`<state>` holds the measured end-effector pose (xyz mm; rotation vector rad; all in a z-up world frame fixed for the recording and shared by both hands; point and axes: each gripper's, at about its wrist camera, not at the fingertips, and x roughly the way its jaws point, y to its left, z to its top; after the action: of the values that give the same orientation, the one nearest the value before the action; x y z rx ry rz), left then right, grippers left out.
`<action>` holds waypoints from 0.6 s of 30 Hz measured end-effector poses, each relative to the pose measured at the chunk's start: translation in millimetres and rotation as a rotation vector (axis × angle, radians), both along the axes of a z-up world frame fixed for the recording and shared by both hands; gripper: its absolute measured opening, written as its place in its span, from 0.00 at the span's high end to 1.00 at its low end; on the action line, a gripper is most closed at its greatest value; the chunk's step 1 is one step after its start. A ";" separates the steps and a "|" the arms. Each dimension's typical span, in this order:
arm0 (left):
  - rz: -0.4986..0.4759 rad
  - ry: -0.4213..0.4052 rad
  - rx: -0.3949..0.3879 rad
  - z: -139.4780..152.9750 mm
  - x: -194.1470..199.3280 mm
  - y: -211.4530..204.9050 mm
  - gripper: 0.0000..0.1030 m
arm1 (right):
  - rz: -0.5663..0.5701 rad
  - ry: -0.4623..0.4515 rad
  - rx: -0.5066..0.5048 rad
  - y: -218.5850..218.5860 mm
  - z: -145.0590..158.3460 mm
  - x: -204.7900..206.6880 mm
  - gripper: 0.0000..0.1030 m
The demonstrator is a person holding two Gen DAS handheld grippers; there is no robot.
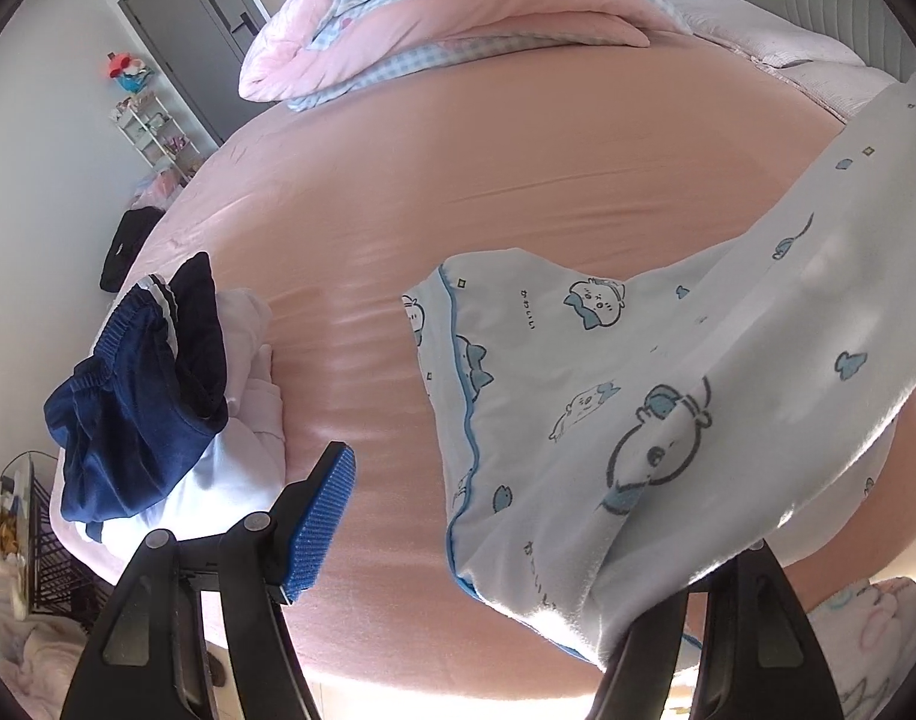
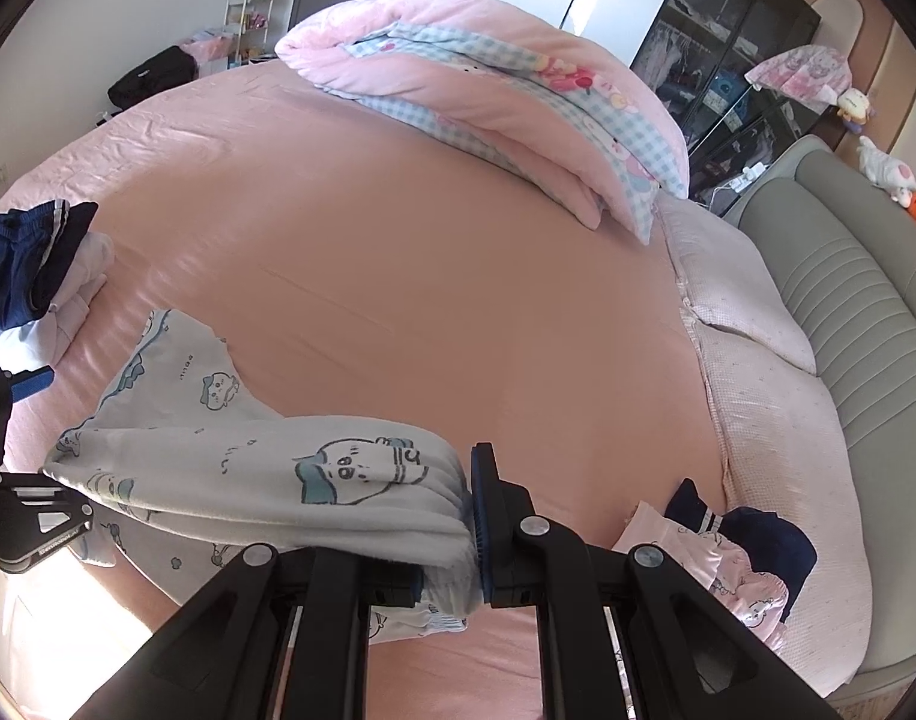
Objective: Fold clothes
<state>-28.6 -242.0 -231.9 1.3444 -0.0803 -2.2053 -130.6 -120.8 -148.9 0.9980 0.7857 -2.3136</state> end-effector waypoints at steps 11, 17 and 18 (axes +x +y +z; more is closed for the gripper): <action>0.015 0.015 -0.023 -1.6 12.5 -15.3 0.55 | -0.041 -0.067 -0.044 13.4 -3.8 -3.2 0.91; 0.000 0.015 -0.022 3.9 5.4 -22.0 0.80 | -0.048 -0.065 -0.031 15.3 -9.2 -0.2 0.91; -0.003 0.013 -0.011 3.9 5.0 -23.0 0.80 | -0.051 -0.069 -0.029 16.5 -10.4 -0.3 0.91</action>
<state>-23.6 -265.0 -228.0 1.3242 -0.0900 -2.2130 -130.9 -104.4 -159.2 1.0903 0.7053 -2.3132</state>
